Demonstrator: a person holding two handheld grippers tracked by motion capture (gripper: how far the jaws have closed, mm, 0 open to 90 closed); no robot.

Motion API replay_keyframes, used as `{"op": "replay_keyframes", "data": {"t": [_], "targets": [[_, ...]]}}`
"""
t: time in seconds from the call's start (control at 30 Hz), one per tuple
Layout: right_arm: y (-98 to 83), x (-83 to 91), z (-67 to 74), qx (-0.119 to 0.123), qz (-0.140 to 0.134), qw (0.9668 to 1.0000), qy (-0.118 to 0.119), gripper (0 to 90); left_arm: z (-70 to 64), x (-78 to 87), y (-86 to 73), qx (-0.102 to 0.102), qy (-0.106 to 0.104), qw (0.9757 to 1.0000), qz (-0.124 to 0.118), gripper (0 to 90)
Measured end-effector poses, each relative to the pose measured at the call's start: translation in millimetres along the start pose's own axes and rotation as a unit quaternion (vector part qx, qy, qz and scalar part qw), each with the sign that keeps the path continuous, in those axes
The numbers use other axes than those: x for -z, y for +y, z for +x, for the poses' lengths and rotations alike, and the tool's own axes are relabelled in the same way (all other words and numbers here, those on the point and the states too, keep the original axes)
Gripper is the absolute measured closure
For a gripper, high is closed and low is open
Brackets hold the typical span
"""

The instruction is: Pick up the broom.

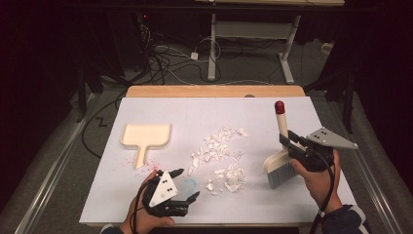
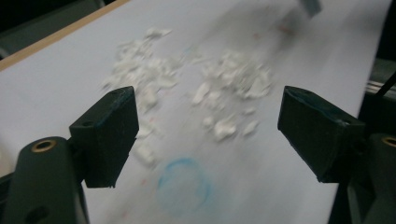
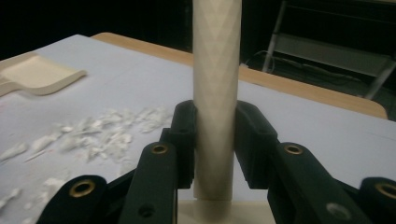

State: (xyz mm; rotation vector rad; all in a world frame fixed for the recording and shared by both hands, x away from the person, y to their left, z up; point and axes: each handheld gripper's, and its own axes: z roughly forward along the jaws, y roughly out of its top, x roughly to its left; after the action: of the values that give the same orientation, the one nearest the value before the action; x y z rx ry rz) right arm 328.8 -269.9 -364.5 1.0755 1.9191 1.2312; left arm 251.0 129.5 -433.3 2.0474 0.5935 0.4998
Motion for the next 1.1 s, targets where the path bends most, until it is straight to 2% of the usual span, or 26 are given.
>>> {"op": "replay_keyframes", "data": {"t": [0.07, 0.1, 0.13, 0.17, 0.2, 0.27, 0.3, 0.33, 0.37, 0.43, 0.5, 0.57, 0.67, 0.7, 0.73, 0.83, 0.87, 0.93, 1.0, 1.03, 1.1], "targets": [[3.3, 1.2, 11.7, 0.016, 0.001, 0.9998, 0.01, 71.4, -14.0, -8.7, 18.6, -0.006, -0.03, 0.9993, -0.021, 19.5], [3.3, 1.2, 11.7, 0.016, 0.001, 0.9998, 0.01, 71.4, -14.0, -8.7, 18.6, -0.006, -0.03, 0.9993, -0.021, 19.4], [5.0, 1.7, 24.9, 0.023, -0.01, 0.9995, 0.018, 71.4, -20.4, -13.7, 26.4, -0.009, -0.042, 0.9987, -0.029, 19.5], [5.7, 1.2, 29.3, 0.03, -0.008, 0.9993, 0.022, 71.4, -24.4, -17.3, 31.1, -0.011, -0.047, 0.9983, -0.032, 19.5], [5.4, 1.2, 35.0, 0.029, -0.015, 0.9992, 0.023, 71.4, -34.6, -28.3, 42.6, -0.015, -0.062, 0.9972, -0.041, 19.6], [4.9, 0.2, 45.5, 0.037, -0.021, 0.9986, 0.031, 71.4, -44.7, -40.7, 52.0, -0.028, -0.054, 0.9969, -0.049, 21.2], [4.2, -0.2, 50.6, 0.039, -0.022, 0.9983, 0.037, 71.3, -44.7, -40.7, 52.0, -0.028, -0.054, 0.9969, -0.049, 22.0], [3.4, -0.1, 55.4, 0.037, -0.027, 0.9981, 0.04, 71.4, -48.5, -47.6, 55.8, -0.031, -0.055, 0.9967, -0.051, 22.1], [3.3, -0.6, 59.7, 0.039, -0.028, 0.9977, 0.047, 71.3, -53.7, -60.9, 61.8, -0.026, -0.065, 0.9961, -0.054, 22.4], [3.1, -0.5, 68.1, 0.034, -0.035, 0.9973, 0.054, 71.3, -57.1, -72.7, 66.3, -0.019, -0.073, 0.9957, -0.055, 23.2], [3.5, -0.6, 76.5, 0.042, -0.03, 0.9964, 0.067, 71.3, -57.9, -82.1, 69.4, -0.004, -0.076, 0.9955, -0.056, 24.3], [3.3, 0.2, 84.2, 0.051, -0.031, 0.9954, 0.076, 71.3, -57.2, -89.0, 70.7, 0.013, -0.087, 0.9943, -0.06, 29.4], [2.8, 2.0, 92.1, 0.058, -0.035, 0.994, 0.086, 71.2, -57.0, -95.7, 70.2, 0.016, -0.087, 0.9945, -0.057, 34.7], [2.8, 2.0, 92.1, 0.058, -0.035, 0.994, 0.086, 71.2, -57.0, -95.7, 70.2, 0.016, -0.087, 0.9945, -0.057, 38.6], [2.3, 3.5, 96.1, 0.058, -0.039, 0.9935, 0.09, 71.2, -53.1, -96.7, 68.3, 0.032, -0.093, 0.9932, -0.062, 42.0], [0.9, 4.9, 102.0, 0.062, -0.036, 0.9926, 0.098, 71.1, -46.2, -96.5, 66.0, 0.046, -0.102, 0.9919, -0.06, 52.0], [0.7, 5.0, 103.6, 0.066, -0.036, 0.9923, 0.099, 71.1, -44.2, -96.5, 65.1, 0.052, -0.107, 0.9912, -0.058, 52.7], [0.6, 6.8, 105.3, 0.067, -0.042, 0.9922, 0.097, 71.0, -40.5, -95.7, 63.2, 0.063, -0.102, 0.9913, -0.054, 58.2], [1.9, 9.9, 105.7, 0.068, -0.045, 0.9918, 0.098, 70.8, -34.3, -92.1, 61.9, 0.079, -0.113, 0.9887, -0.058, 62.8], [2.1, 12.0, 105.0, 0.067, -0.052, 0.991, 0.103, 70.7, -31.5, -88.8, 62.3, 0.073, -0.119, 0.9886, -0.056, 63.9], [3.4, 16.5, 104.9, 0.07, -0.06, 0.9892, 0.114, 68.6, -28.7, -81.3, 63.6, 0.054, -0.12, 0.99, -0.051, 64.5]]}}
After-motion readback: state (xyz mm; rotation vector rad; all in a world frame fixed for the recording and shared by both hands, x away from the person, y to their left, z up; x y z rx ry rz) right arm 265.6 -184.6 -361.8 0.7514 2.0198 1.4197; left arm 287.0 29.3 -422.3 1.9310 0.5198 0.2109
